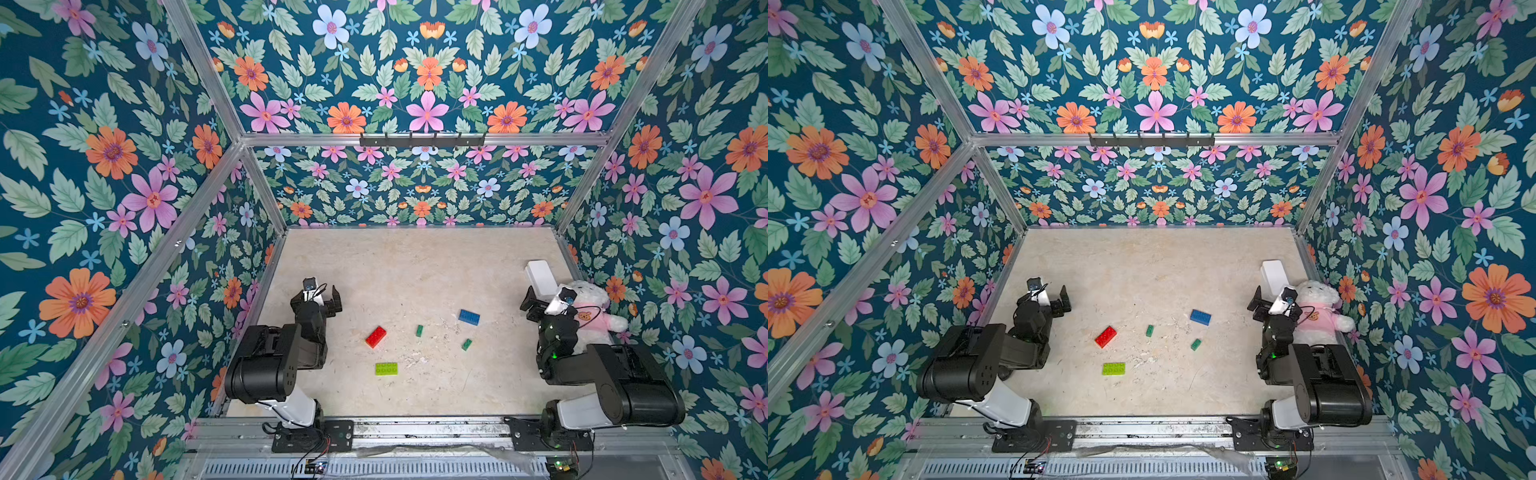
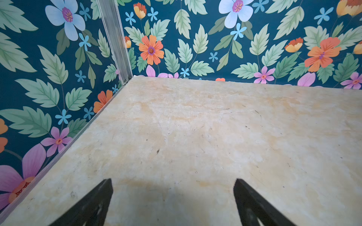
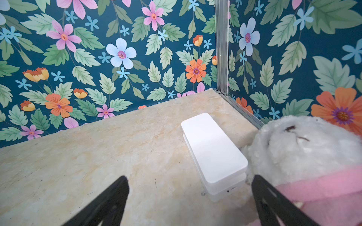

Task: Assemble the number 5 with lego
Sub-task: Pick up the lego brick from the center of the board.

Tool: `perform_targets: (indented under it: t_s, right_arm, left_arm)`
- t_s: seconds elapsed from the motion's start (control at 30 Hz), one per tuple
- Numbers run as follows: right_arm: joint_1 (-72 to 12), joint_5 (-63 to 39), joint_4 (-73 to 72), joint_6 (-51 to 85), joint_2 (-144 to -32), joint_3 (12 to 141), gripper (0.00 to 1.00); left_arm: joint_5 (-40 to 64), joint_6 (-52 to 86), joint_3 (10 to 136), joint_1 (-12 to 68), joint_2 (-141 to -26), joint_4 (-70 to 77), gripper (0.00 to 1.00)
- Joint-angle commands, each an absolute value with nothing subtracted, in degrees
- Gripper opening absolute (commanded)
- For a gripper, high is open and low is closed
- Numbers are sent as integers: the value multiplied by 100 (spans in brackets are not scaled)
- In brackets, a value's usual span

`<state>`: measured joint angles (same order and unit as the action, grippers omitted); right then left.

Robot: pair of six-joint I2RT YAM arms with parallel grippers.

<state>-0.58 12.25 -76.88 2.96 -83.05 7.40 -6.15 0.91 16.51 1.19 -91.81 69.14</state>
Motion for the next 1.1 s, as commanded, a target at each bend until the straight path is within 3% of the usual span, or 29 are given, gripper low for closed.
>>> perform_targets:
  t_s: [0.0,0.93,1.07]
  right_arm:
    - [-61,1229,-7717,253,-8314,765,99]
    - [-64,1163,-7746,191,-8238,723,99]
    - [-343,1583,-6302,139,-7306,1000,99]
  left_arm:
    - [-597,18,1666,115,-9177,6909,99]
    - [-605,67,1691,106,-9147,6940,99]
    - [-1064,225,2391,116,-8693,5226,99]
